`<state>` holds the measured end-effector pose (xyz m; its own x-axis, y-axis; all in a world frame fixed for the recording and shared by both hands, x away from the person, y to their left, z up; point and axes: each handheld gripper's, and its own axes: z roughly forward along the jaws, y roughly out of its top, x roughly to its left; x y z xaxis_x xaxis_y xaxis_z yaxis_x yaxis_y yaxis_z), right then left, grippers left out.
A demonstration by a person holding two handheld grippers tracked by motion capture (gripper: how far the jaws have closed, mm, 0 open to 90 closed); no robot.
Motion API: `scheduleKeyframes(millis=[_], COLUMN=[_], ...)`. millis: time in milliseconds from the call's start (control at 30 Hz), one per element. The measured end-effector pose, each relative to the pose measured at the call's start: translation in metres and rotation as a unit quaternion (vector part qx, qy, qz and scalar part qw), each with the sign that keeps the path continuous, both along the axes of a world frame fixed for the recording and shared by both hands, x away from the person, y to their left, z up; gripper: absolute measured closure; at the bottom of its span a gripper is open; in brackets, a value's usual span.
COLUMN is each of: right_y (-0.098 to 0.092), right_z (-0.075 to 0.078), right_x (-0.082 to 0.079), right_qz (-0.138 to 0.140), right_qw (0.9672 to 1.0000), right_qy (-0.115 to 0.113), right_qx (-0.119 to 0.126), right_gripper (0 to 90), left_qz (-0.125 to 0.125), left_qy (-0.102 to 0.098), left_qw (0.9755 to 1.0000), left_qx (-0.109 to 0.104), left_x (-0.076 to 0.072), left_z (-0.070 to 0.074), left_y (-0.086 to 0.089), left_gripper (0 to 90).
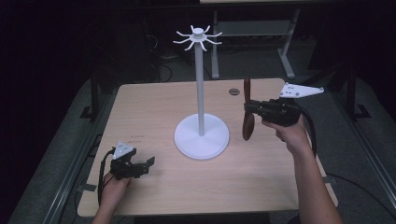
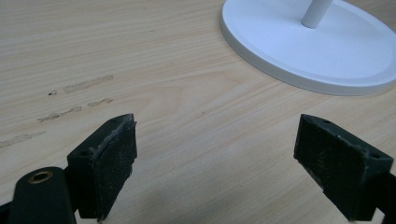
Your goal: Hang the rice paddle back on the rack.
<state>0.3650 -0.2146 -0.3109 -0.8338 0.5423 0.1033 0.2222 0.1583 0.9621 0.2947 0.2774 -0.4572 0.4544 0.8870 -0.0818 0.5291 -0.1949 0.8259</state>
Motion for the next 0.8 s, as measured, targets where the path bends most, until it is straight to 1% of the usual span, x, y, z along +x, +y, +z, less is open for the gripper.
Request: scheduleKeyframes(millis=[100,133,167,333,400,433,467,533,600,633,667,700,767,800], right_y=[0.004,0.007,0.007,0.012,0.014,0.017,0.017,0.019,0.023,0.023,0.025,0.025,0.028,0.028], right_z=[0.007,0.013,0.013,0.027,0.032,0.038,0.038,0.043,0.051,0.051,0.056,0.056,0.062,0.062], right_x=[0.001,0.001,0.001,0.004,0.006,0.008,0.008,0.009,0.011,0.011,0.012,0.012,0.014,0.014], right_qz=[0.002,0.005,0.005,0.012,0.014,0.019,0.019,0.022,0.026,0.026,0.029,0.029,0.031,0.031], right_qw=[1.0,0.9999,0.9999,0.9995,0.9994,0.9991,0.9991,0.9989,0.9985,0.9985,0.9983,0.9983,0.998,0.998], right_qy=[-0.006,-0.012,-0.012,-0.022,-0.023,-0.027,-0.027,-0.028,-0.035,-0.035,-0.038,-0.038,-0.042,-0.042], right_qx=[0.002,0.003,0.003,0.017,0.02,0.027,0.027,0.032,0.033,0.033,0.034,0.034,0.035,0.035], right_gripper=[77.8,77.8,77.8,77.8,77.8,77.8,77.8,77.8,77.8,77.8,77.8,77.8,77.8,77.8], left_qz=[0.0,0.0,0.001,0.003,0.002,0.003,0.003,0.003,0.003,0.003,0.003,0.003,0.004,0.004], left_qy=[0.0,0.001,0.0,0.001,0.001,0.0,0.0,0.001,0.001,0.001,0.001,0.001,0.001,0.002], left_qw=[1.0,1.0,1.0,1.0,1.0,1.0,1.0,1.0,1.0,1.0,1.0,1.0,1.0,1.0], left_qx=[-0.001,-0.001,-0.002,-0.004,-0.004,-0.004,-0.004,-0.003,-0.003,-0.004,-0.003,-0.003,-0.006,-0.005], left_x=[0.0,0.0,0.0,0.0,0.0,0.0,0.0,0.0,0.0,0.0,0.0,0.0,0.0,0.0], left_z=[0.0,0.0,0.0,0.0,0.0,0.0,0.0,0.0,0.0,0.0,0.0,0.0,0.0,0.0], left_y=[0.001,0.001,0.001,0.001,0.001,0.001,0.001,0.001,0.001,0.001,0.001,0.002,0.001,0.002], left_gripper=[12.7,12.7,12.7,12.7,12.6,12.7,12.7,12.7,12.7,12.7,12.6,12.6,12.7,12.7])
